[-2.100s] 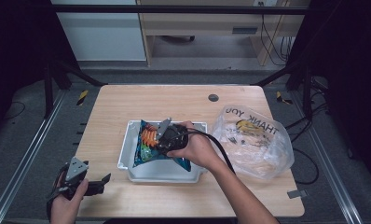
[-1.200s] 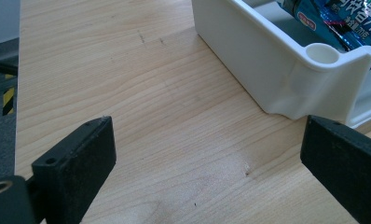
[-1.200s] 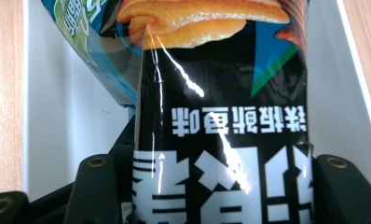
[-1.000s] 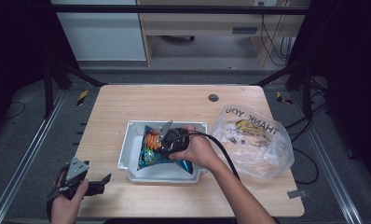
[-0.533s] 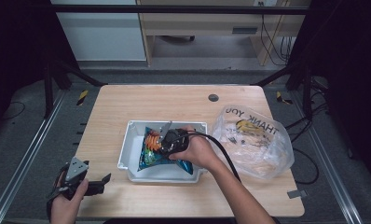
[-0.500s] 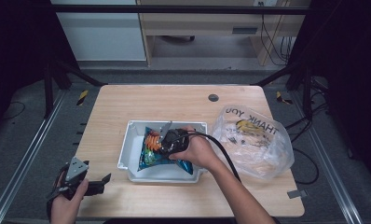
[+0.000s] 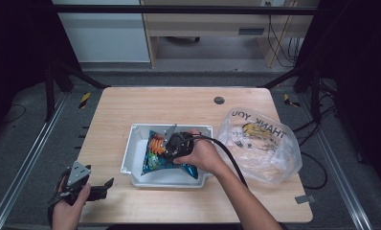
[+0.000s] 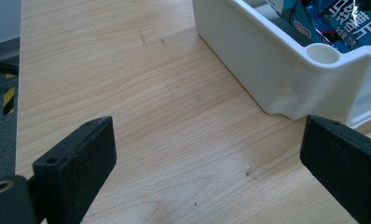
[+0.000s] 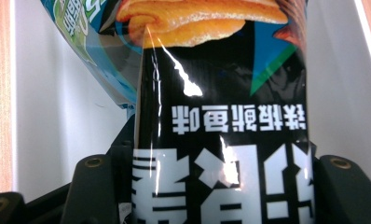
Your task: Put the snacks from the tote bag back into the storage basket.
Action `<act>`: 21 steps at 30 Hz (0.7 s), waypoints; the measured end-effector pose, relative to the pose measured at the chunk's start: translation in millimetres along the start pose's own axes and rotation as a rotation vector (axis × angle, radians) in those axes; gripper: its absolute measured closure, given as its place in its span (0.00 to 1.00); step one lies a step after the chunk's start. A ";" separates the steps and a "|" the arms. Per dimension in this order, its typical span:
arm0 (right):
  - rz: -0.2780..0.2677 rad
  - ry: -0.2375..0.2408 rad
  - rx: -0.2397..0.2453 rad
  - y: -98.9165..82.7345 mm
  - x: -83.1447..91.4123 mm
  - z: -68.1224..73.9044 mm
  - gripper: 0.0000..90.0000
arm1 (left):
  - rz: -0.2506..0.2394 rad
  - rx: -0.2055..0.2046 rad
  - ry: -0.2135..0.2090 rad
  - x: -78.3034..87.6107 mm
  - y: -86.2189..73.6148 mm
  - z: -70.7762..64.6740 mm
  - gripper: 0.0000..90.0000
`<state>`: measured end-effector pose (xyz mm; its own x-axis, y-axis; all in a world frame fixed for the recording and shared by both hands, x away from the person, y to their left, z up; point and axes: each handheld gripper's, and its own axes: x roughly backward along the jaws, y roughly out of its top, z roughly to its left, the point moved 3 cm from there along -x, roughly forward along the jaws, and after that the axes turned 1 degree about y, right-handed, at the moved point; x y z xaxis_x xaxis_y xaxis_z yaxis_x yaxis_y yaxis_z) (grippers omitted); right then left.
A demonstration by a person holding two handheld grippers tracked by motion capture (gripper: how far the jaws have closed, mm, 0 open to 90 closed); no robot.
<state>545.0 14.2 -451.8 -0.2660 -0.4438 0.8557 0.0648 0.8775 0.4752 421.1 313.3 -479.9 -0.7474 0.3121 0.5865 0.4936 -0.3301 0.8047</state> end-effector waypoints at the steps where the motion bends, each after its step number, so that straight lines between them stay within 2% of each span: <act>1: -0.002 0.000 0.001 0.2 -0.1 -0.3 0.45 | 0.000 -0.001 0.001 0.0 0.1 0.1 0.03; 13: -0.010 -0.020 -0.011 3.5 1.8 -2.6 0.40 | 0.003 -0.002 -0.004 -0.1 0.1 -0.6 0.03; 21: -0.004 -0.023 -0.027 4.6 -0.3 -1.5 0.32 | 0.001 -0.001 -0.002 -0.1 0.0 -0.4 0.03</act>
<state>546.9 18.1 -449.6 -0.2888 -0.4428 0.8488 0.0891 0.8703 0.4844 421.1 312.9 -480.0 -0.7457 0.3137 0.5878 0.4942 -0.3312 0.8037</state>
